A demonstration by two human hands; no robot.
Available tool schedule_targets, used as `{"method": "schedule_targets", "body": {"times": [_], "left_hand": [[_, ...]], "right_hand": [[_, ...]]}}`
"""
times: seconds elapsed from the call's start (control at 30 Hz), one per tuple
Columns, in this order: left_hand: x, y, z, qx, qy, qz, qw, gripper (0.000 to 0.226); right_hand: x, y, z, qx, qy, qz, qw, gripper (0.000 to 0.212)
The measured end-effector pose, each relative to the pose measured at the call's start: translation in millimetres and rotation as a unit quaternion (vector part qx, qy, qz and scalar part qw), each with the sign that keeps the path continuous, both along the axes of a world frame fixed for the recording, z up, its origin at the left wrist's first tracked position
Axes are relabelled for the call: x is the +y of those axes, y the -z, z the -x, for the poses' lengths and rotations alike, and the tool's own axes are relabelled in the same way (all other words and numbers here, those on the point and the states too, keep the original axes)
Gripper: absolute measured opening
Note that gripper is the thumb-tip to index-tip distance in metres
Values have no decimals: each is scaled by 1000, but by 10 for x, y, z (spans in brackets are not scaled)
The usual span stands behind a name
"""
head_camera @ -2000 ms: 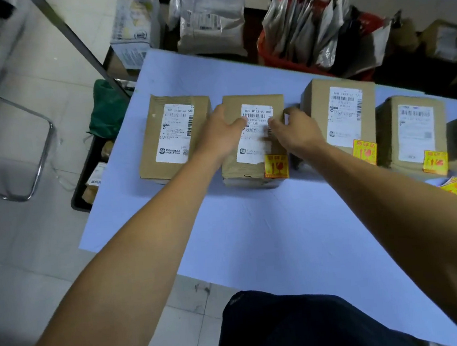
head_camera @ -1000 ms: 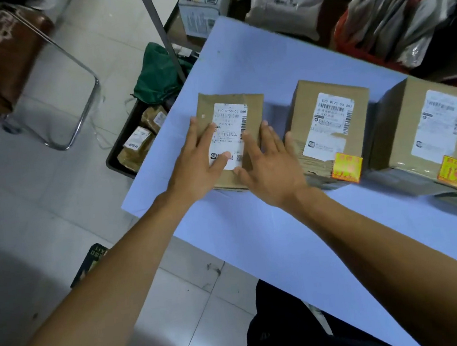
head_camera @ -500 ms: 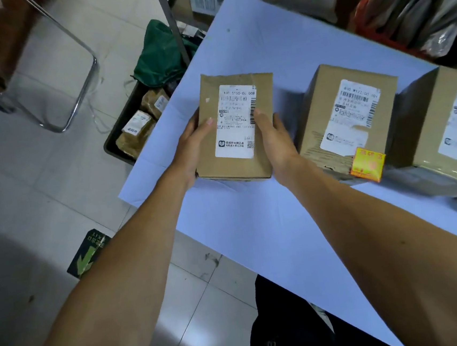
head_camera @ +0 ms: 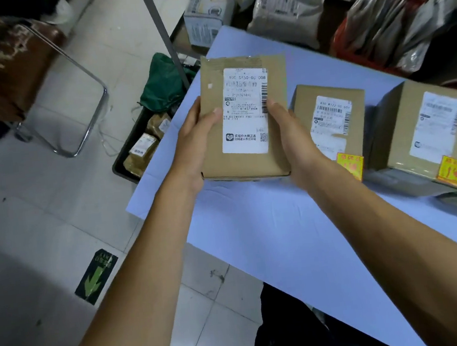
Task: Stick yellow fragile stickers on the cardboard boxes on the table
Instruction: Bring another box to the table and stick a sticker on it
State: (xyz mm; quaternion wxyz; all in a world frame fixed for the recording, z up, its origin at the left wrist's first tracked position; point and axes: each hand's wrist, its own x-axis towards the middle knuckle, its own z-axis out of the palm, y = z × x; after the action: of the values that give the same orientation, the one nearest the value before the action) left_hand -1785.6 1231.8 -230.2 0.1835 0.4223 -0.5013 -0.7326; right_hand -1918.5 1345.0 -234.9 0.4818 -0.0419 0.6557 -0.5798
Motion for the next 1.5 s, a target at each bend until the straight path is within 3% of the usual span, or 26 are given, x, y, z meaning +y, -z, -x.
{"method": "schedule_targets", "body": {"times": [0.23,0.37,0.5,0.67,0.83,1.0,1.2,1.3,1.5], "left_hand": [[834,-508,485,43,56,16,997,26],[1498,-591,800,62,104,10,993,35],[2281,-552,1073,65,158,8,985,38],[3249,-334,1278,41,226,-9,973,55],[3997,-132,1392,5,265,-12,964,55],[4415,50,1448,-45,288,11,957,46],[4676,264,1556,-117,332,79,933,38],[4728,372,1627,-146,344,113,921,40],[4733,530,1661,-171,356,172,903,39]], "right_hand": [[953,-613,301,30,60,6,998,44],[1714,-751,464,63,118,-4,991,41],[2587,-727,572,61,166,-10,984,47],[3651,-574,594,60,230,-21,971,44],[4457,-368,574,29,269,-33,962,40],[4929,-139,581,19,267,-41,963,36],[5221,195,663,31,224,-102,969,57],[5257,326,715,31,205,-119,971,51],[5209,482,836,99,136,-184,968,52]]}}
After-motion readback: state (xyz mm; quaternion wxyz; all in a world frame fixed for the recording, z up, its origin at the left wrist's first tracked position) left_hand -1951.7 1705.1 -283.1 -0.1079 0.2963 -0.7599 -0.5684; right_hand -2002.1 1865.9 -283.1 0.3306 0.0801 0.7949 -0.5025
